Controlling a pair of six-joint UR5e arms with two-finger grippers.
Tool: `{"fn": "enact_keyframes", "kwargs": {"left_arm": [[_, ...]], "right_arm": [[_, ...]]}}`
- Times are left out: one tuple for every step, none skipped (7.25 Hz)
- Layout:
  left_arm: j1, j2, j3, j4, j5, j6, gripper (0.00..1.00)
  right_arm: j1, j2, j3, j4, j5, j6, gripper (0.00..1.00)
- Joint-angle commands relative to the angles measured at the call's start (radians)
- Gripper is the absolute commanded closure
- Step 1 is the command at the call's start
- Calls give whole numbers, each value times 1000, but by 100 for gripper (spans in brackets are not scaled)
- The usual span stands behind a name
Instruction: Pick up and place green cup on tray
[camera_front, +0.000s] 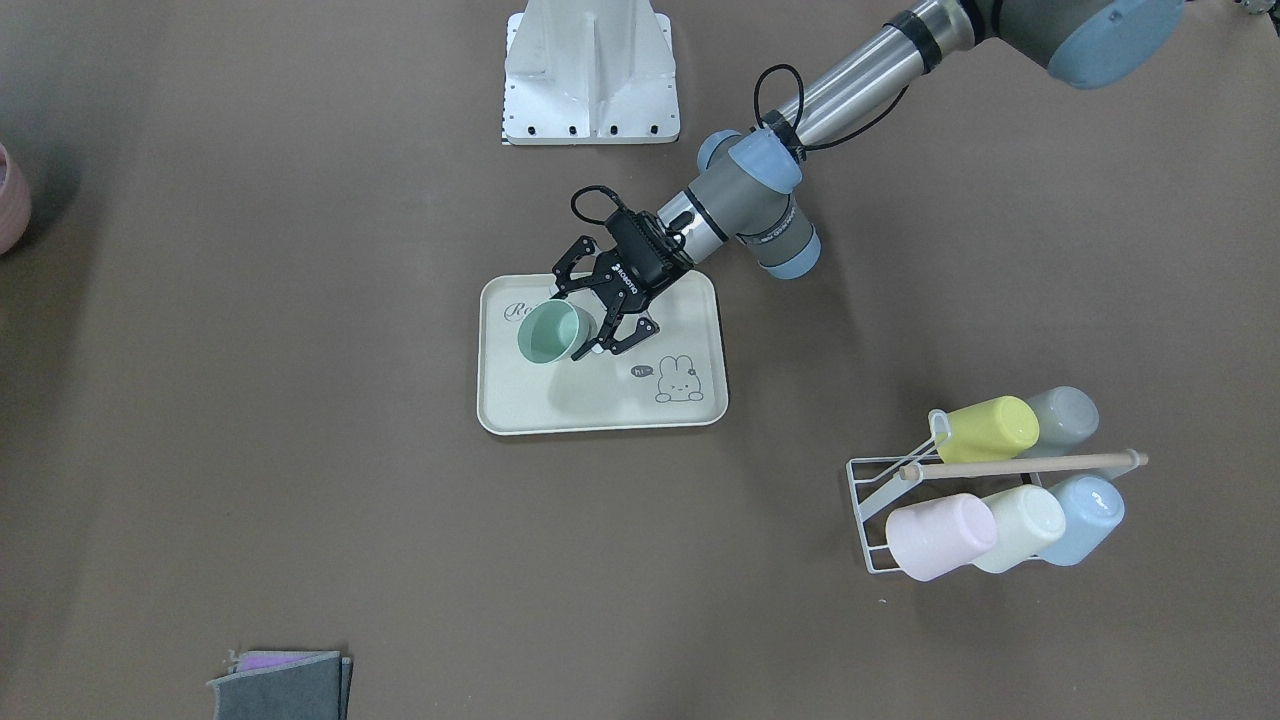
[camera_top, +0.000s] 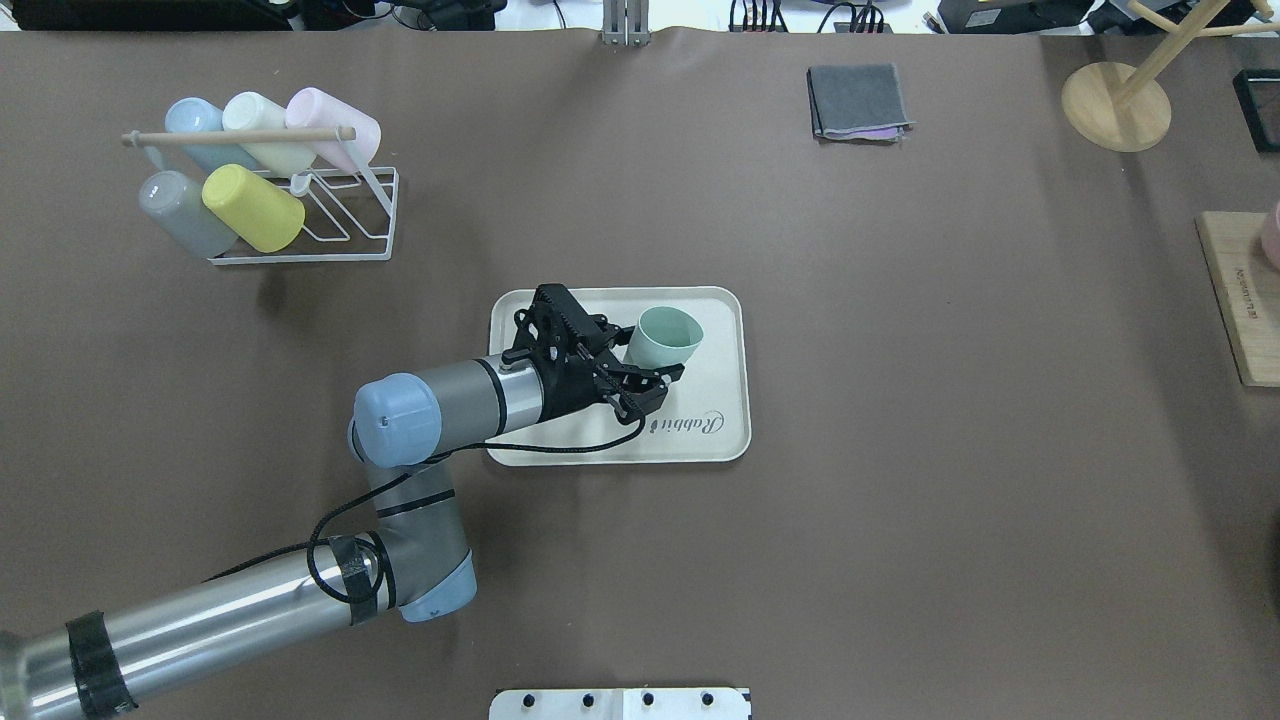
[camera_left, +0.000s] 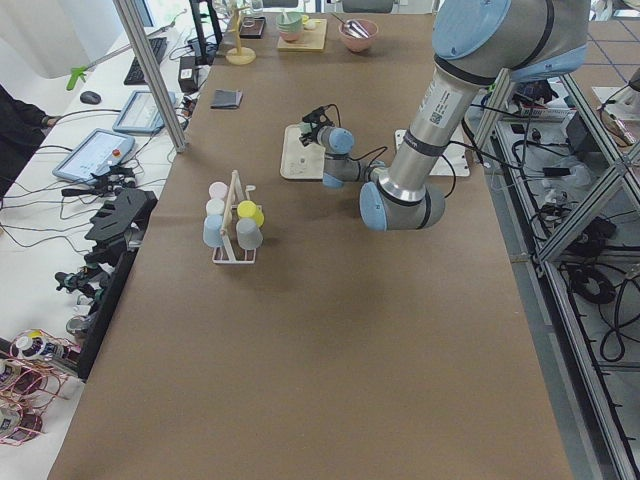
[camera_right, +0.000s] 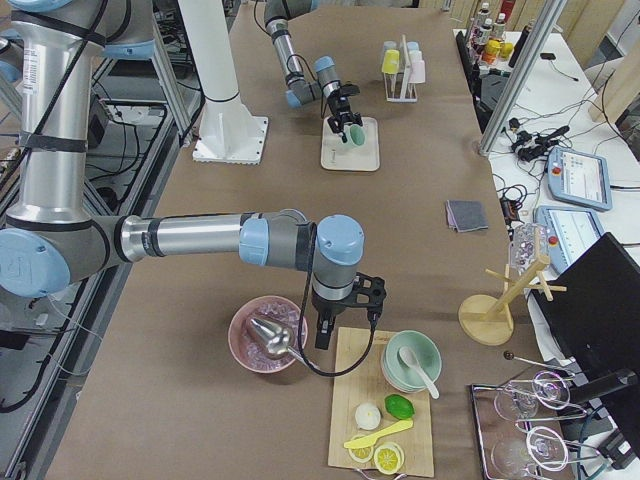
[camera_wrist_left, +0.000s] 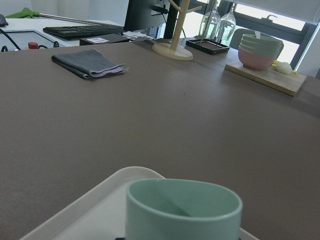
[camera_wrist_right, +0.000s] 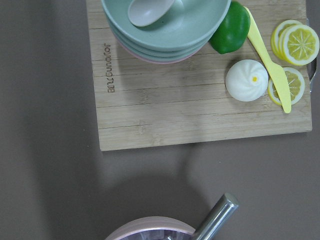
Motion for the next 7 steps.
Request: {"fn": "enact_keyframes", "kwargs": {"left_arm": [[0,-1,-2,2,0,4,54],[0,-1,-2,3,-3,20,28],[0,1,-2,3,-5,60,1],[0,1,-9,6,-2,66,1],[0,2,-18,5,-5,67,1],[-1,11,-45,6,-8,67,1],[-6,36,-71,6,-17,67,1]], "right_arm": [[-1,5,0,12,-11,-7,0],[-2,5,0,14,-11,-7,0],[-2,5,0,12,-11,-7,0],[-2,3,-2,12,-12,-7,0],[-2,3,-2,12,-12,-7,0],[-4,5,-8,14,-12,-7,0],[-4,5,-12,14,-11,-6,0]]}}
